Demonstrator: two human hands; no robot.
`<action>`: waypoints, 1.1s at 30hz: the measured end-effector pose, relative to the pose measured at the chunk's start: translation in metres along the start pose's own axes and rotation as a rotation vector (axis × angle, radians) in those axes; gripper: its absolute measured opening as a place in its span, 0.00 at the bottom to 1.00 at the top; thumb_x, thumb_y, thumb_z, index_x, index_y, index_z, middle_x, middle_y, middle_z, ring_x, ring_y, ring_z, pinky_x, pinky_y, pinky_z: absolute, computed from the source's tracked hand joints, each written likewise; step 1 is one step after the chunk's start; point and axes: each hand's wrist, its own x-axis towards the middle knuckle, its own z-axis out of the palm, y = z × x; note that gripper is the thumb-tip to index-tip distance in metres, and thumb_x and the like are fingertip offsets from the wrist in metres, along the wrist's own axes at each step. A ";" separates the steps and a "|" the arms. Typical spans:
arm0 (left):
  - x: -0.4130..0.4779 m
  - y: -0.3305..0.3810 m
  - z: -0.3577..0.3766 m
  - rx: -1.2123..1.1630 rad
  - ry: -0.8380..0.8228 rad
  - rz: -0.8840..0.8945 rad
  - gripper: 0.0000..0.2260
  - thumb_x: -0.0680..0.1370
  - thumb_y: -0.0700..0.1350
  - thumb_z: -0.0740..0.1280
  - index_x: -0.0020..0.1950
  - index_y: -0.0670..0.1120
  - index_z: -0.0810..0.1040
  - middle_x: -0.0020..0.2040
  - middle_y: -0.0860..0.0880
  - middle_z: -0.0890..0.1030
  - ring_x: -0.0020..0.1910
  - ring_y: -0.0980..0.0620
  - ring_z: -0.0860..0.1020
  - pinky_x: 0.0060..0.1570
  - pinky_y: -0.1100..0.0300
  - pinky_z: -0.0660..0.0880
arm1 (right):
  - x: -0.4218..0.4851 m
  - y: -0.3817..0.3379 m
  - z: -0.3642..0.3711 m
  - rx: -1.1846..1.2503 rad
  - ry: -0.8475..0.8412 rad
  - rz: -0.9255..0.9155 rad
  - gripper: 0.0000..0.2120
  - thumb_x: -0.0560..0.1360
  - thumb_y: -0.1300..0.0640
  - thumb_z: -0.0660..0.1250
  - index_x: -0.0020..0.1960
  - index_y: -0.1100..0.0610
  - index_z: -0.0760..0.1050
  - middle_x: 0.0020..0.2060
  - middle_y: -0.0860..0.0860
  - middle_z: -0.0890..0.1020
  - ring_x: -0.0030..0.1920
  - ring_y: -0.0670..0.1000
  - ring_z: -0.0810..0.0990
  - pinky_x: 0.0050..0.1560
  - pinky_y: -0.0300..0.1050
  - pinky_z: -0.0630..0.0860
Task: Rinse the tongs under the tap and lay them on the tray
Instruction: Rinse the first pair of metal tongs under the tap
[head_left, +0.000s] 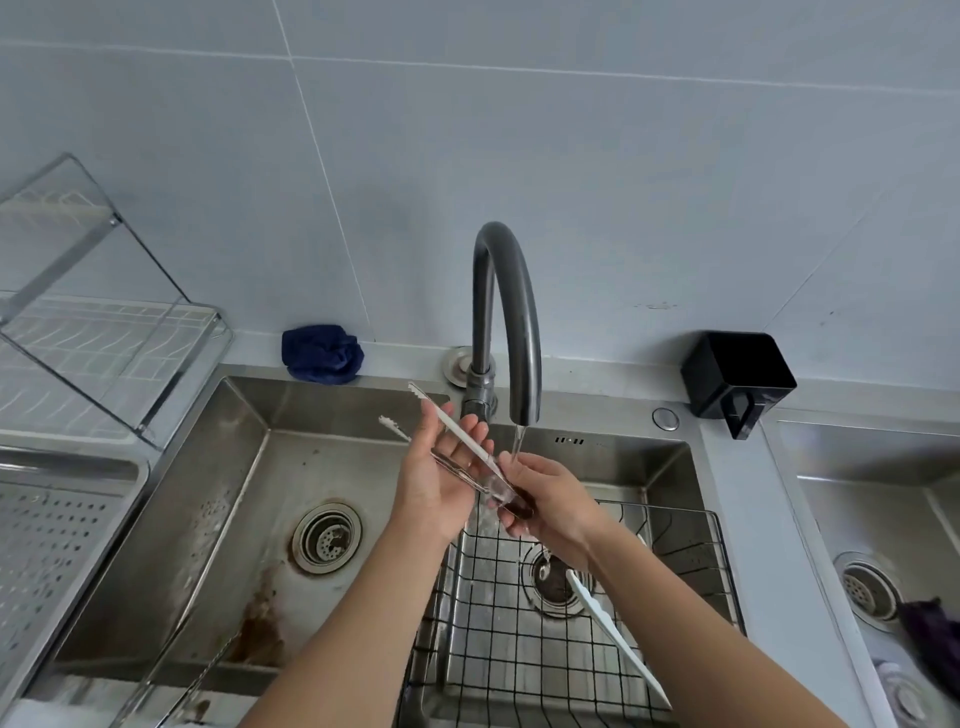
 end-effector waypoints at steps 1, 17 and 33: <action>0.000 -0.002 0.005 0.010 0.026 -0.001 0.24 0.69 0.60 0.75 0.57 0.45 0.80 0.40 0.48 0.85 0.41 0.48 0.85 0.57 0.47 0.78 | -0.002 0.000 -0.002 -0.001 0.007 -0.012 0.13 0.82 0.48 0.67 0.49 0.57 0.79 0.38 0.59 0.80 0.31 0.52 0.76 0.30 0.42 0.71; -0.006 0.005 -0.003 0.027 0.092 -0.032 0.11 0.82 0.41 0.66 0.63 0.44 0.79 0.46 0.43 0.84 0.46 0.46 0.84 0.54 0.48 0.79 | -0.015 0.003 -0.003 -0.369 0.125 -0.132 0.21 0.69 0.67 0.80 0.60 0.58 0.82 0.43 0.58 0.77 0.37 0.55 0.81 0.46 0.55 0.83; -0.016 0.007 -0.003 0.269 0.191 -0.143 0.15 0.82 0.46 0.68 0.65 0.39 0.74 0.48 0.41 0.80 0.52 0.42 0.81 0.60 0.46 0.79 | -0.025 0.027 -0.007 0.157 0.046 0.042 0.15 0.79 0.59 0.70 0.62 0.67 0.80 0.42 0.59 0.82 0.38 0.57 0.82 0.37 0.46 0.82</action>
